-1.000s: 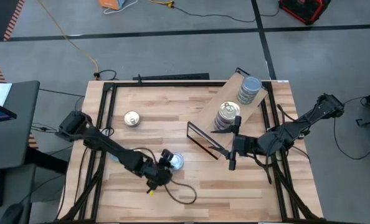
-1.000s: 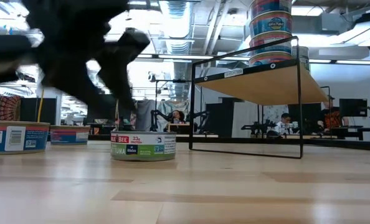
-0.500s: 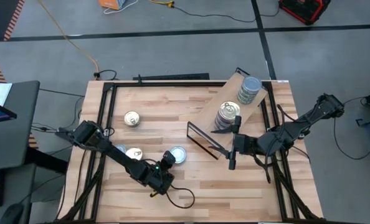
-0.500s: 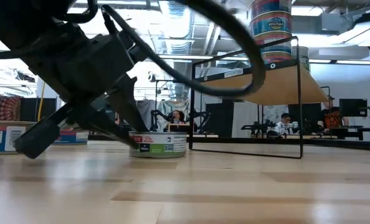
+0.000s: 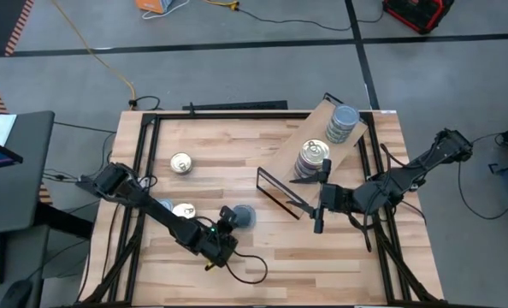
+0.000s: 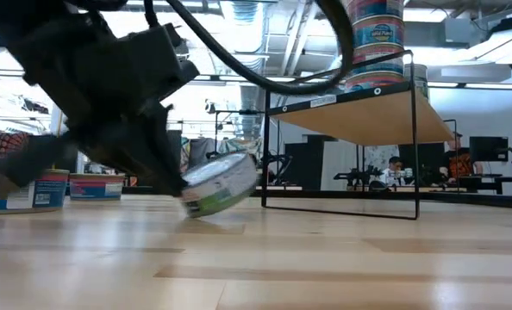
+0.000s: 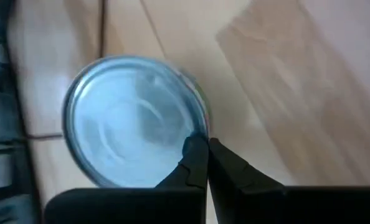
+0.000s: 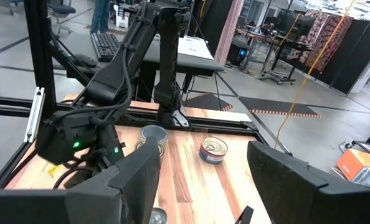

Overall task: Stack canned seafood by type on shelf
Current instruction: Stack the green tuna can on the shelf

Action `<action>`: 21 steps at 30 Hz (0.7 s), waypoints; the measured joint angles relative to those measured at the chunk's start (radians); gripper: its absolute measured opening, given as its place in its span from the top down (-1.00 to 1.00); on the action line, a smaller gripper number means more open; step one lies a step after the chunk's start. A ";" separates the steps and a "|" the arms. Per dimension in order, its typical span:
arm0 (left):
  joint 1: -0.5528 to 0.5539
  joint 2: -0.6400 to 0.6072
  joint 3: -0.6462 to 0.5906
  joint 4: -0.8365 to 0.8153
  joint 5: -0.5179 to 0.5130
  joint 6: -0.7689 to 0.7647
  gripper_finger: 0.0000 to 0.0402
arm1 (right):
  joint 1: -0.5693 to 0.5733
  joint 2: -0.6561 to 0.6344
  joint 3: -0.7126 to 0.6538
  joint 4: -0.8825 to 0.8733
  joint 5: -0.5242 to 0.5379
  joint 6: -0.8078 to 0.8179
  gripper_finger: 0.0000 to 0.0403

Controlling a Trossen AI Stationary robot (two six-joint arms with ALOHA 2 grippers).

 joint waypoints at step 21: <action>0.015 -0.111 0.000 -0.042 0.160 -0.108 0.89 | 0.000 0.000 0.000 0.002 0.000 0.025 -0.35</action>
